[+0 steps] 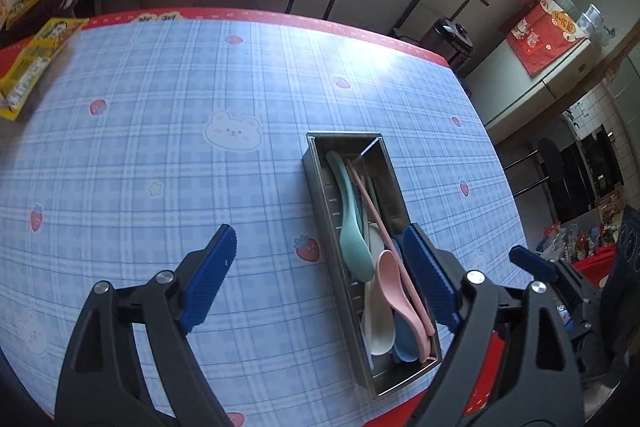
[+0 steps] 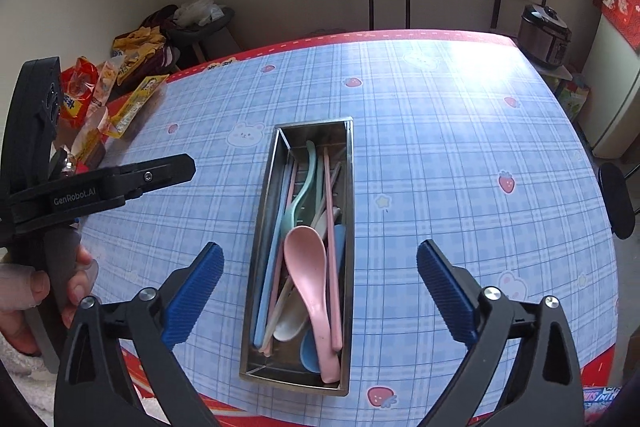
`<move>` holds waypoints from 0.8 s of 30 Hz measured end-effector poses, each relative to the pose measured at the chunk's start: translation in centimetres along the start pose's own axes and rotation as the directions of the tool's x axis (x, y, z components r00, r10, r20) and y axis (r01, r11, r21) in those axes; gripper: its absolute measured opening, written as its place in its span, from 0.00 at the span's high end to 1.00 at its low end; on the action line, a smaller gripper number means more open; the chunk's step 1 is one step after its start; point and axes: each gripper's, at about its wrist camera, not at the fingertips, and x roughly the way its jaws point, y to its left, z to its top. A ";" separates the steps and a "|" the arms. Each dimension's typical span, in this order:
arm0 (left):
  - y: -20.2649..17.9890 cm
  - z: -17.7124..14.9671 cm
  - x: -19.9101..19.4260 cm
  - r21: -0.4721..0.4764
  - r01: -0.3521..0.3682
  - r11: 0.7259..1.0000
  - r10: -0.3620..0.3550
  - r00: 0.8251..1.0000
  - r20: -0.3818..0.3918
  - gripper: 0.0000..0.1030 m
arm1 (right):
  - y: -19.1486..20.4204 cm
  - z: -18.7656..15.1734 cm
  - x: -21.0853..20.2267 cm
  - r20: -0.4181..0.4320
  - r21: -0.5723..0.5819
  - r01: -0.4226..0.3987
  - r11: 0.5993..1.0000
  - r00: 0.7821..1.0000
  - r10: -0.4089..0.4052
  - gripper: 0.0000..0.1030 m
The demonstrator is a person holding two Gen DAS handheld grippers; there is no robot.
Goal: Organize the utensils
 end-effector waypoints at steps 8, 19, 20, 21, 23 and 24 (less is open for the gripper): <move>1.2 0.1 -8.4 0.139 -0.136 0.981 0.114 0.982 0.151 0.06 | 2.6 1.3 -5.2 0.115 -0.019 0.020 1.000 0.993 -0.017 0.06; 1.7 -1.8 -18.4 0.169 -0.250 0.953 0.193 0.936 0.296 0.06 | 6.7 1.3 -10.8 0.204 -0.101 0.061 0.993 0.978 -0.039 0.06; 1.5 -2.0 -18.9 0.173 -0.270 0.947 0.209 0.929 0.305 0.06 | 7.0 1.3 -11.0 0.202 -0.109 0.060 0.992 0.979 -0.038 0.06; 1.1 -2.3 -19.4 0.181 -0.289 0.940 0.222 0.922 0.318 0.06 | 7.2 1.2 -11.2 0.200 -0.115 0.060 0.991 0.979 -0.036 0.06; 0.7 -2.8 -20.4 0.201 -0.302 0.932 0.223 0.915 0.336 0.06 | 7.8 1.0 -11.7 0.200 -0.124 0.061 0.990 0.979 -0.036 0.06; 0.6 -2.9 -20.8 0.203 -0.294 0.934 0.215 0.917 0.337 0.06 | 8.0 0.9 -11.9 0.203 -0.127 0.059 0.990 0.979 -0.032 0.06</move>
